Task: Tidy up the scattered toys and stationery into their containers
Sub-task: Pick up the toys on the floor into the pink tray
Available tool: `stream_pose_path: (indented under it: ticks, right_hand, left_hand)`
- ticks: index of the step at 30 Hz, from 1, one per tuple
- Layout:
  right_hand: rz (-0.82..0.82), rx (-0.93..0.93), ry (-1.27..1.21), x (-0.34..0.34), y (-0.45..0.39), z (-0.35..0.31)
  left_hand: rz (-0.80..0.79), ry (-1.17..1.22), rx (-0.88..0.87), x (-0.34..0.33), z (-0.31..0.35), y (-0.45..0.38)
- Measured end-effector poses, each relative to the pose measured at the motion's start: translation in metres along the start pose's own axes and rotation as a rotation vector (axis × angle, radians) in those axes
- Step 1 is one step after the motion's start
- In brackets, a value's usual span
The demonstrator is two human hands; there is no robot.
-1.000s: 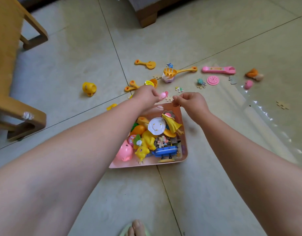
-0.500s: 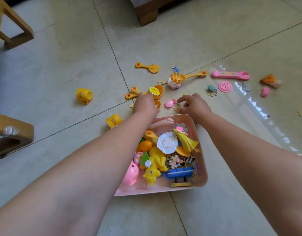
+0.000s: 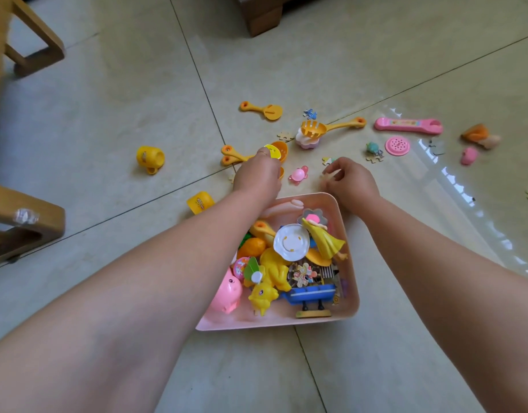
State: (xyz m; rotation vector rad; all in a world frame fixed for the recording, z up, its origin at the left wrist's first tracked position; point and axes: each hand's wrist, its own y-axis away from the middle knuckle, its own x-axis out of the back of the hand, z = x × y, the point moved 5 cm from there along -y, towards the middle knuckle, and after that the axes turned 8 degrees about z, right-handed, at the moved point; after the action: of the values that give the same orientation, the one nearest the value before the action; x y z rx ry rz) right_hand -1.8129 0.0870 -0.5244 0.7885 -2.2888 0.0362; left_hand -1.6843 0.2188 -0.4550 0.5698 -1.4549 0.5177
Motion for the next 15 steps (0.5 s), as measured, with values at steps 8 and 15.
stream_pose_path:
  ticks: [8, 15]
  right_hand:
    - [-0.081, 0.080, -0.375, 0.022, 0.027, -0.034]
    - [-0.278, 0.058, -0.484, 0.015, 0.059, -0.045]
  left_hand:
    - [0.041, 0.011, 0.042, 0.033, 0.037, 0.028]
    - [0.003, 0.074, 0.237, 0.041, 0.041, 0.070]
